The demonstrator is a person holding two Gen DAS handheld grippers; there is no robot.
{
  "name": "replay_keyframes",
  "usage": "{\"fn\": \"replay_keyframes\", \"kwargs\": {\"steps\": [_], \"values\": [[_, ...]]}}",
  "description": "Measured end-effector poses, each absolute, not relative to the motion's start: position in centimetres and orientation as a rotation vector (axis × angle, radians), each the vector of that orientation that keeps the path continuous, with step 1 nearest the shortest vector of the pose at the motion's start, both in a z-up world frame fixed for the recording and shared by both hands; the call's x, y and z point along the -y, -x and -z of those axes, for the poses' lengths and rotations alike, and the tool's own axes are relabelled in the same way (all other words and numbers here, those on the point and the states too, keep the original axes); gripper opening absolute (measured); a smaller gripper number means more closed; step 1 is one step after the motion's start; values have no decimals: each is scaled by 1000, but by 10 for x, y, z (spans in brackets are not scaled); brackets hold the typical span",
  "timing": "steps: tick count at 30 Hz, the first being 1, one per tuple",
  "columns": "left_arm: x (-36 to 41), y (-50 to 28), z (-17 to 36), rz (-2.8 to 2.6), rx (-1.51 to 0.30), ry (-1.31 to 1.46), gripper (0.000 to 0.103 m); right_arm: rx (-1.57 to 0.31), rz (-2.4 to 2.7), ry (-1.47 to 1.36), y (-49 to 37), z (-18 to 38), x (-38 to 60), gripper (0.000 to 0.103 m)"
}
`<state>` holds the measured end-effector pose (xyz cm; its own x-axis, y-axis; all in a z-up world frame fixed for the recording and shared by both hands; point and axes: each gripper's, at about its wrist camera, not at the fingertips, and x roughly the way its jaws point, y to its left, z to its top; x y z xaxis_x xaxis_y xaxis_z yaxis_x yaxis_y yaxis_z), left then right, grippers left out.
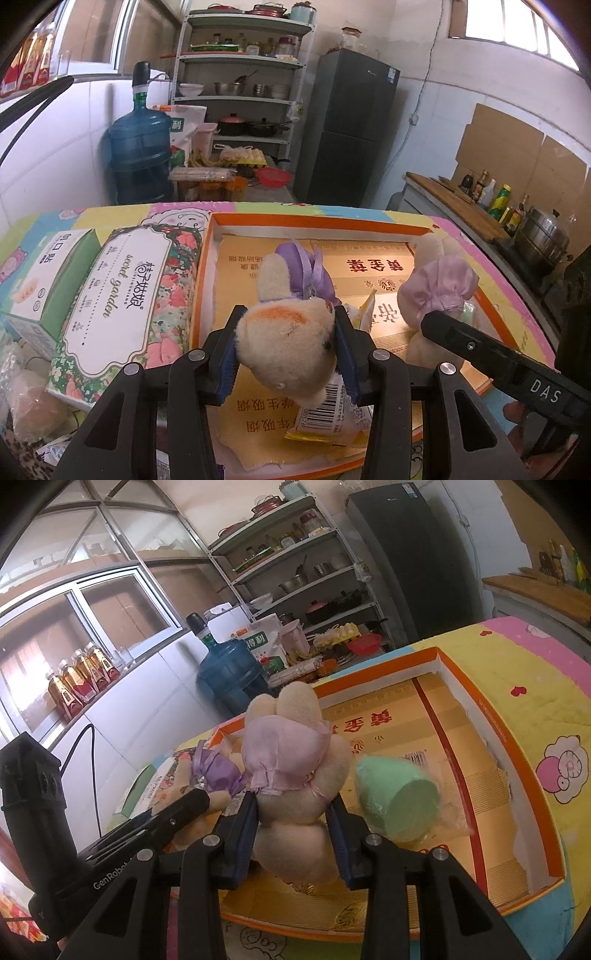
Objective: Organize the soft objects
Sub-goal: 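Carry the bear and bunny into the orange box and release both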
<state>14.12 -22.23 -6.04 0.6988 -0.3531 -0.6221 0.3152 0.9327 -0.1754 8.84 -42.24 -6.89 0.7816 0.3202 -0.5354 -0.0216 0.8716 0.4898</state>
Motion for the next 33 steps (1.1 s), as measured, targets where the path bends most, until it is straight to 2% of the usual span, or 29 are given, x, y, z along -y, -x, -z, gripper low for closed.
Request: {"fn": "replay_keyframes", "kwargs": {"steps": [5, 11, 13, 15, 18, 33], "values": [[223, -141, 60, 369, -702, 51, 49, -662, -191, -494, -91, 71, 424, 39], [222, -139, 59, 370, -695, 58, 57, -661, -193, -495, -92, 72, 424, 41], [220, -138, 57, 368, -676, 65, 68, -662, -190, -493, -92, 73, 424, 41], [218, -136, 54, 365, -663, 70, 74, -662, -190, -493, -92, 73, 423, 44], [215, -135, 51, 354, -651, 68, 74, -661, -187, -488, -92, 72, 422, 52], [205, -124, 40, 352, -640, 57, 74, -627, -178, -475, -79, 59, 417, 53]]}}
